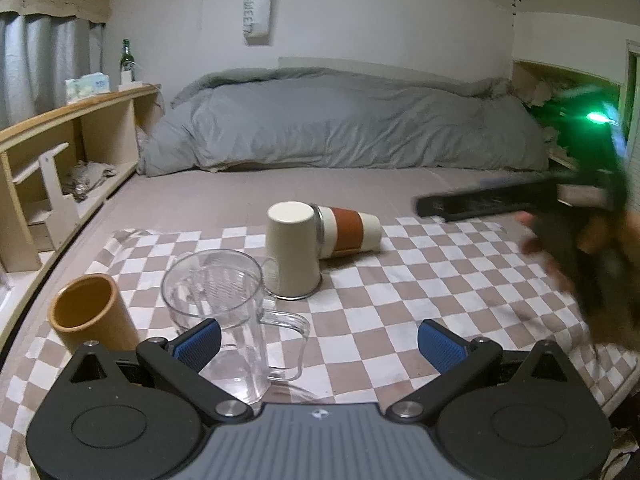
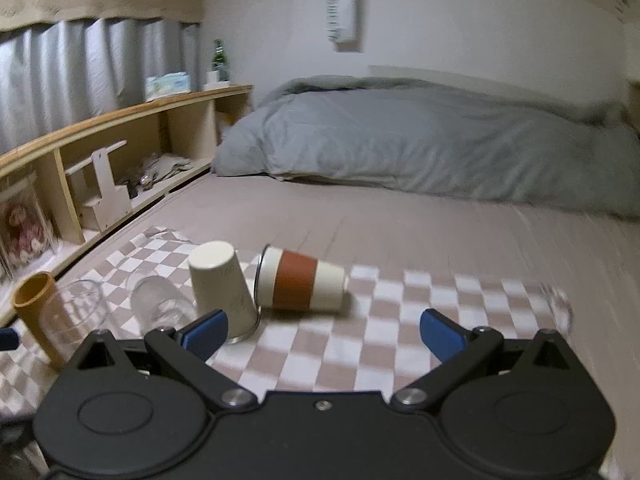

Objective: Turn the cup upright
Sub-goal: 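Move the right gripper to the tipped brown-sleeved cup and grasp its base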

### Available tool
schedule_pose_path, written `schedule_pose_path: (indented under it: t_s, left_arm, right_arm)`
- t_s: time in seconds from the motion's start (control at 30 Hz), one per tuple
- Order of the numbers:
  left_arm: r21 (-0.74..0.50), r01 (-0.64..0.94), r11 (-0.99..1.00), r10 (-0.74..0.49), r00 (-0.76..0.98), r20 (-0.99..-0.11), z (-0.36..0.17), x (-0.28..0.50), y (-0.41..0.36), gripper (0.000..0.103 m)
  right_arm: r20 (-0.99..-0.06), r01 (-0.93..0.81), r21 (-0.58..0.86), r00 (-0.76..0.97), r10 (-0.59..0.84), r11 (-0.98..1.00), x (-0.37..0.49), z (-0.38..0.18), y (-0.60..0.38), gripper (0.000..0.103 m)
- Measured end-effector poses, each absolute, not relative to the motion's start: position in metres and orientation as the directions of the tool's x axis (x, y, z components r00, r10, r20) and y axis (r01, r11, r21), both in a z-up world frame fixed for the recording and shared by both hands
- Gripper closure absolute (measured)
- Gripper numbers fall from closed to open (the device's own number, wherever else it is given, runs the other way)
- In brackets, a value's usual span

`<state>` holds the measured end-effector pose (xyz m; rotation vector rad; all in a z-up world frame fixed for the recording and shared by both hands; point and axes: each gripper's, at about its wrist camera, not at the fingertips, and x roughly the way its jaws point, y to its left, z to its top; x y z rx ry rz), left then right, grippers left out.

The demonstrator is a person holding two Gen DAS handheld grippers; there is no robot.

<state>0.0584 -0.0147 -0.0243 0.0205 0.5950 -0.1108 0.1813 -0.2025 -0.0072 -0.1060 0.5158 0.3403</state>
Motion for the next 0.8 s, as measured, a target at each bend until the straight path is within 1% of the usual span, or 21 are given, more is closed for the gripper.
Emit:
schedule_pose_path:
  t_s: [0.07,0.17,0.27,0.33,0.53,0.63,0.8]
  left_arm:
    - [-0.016,0.122,0.992,-0.109,0.816,-0.568,-0.028,0.062,-0.015,0.0]
    - [-0.017,0.132,0.991,-0.118,0.807,-0.579,-0.031,0.067,-0.012,0.0]
    - [-0.033,0.128,0.991,-0.123,0.797,-0.592,-0.034,0.072,-0.007,0.0]
    - [-0.049,0.128,0.991,-0.132,0.788,-0.602,-0.036,0.076,-0.003,0.0]
    - [-0.069,0.157,0.985,-0.165,0.764,-0.624,-0.042,0.084,0.005,0.0]
    - [-0.079,0.15,0.986,-0.166,0.759,-0.629,-0.044,0.087,0.011,0.0]
    - [-0.105,0.128,0.986,-0.165,0.75,-0.64,-0.046,0.09,0.022,0.0]
  right_arm:
    - [-0.497,-0.411,-0.069,0.804,0.326,0.909,0.203,-0.011,-0.195,0.0]
    - [-0.512,-0.509,-0.193,0.782,0.356,0.839,0.23,-0.022,-0.181,0.0]
    - [-0.549,-0.597,-0.314,0.748,0.372,0.738,0.25,-0.037,-0.165,0.0]
    - [-0.567,-0.628,-0.383,0.739,0.364,0.677,0.262,-0.048,-0.152,0.0]
    - [-0.624,-0.697,-0.518,0.704,0.338,0.495,0.298,-0.084,-0.121,0.002]
    - [-0.667,-0.728,-0.542,0.676,0.311,0.419,0.314,-0.095,-0.108,0.002]
    - [-0.742,-0.778,-0.519,0.616,0.264,0.355,0.337,-0.109,-0.099,0.004]
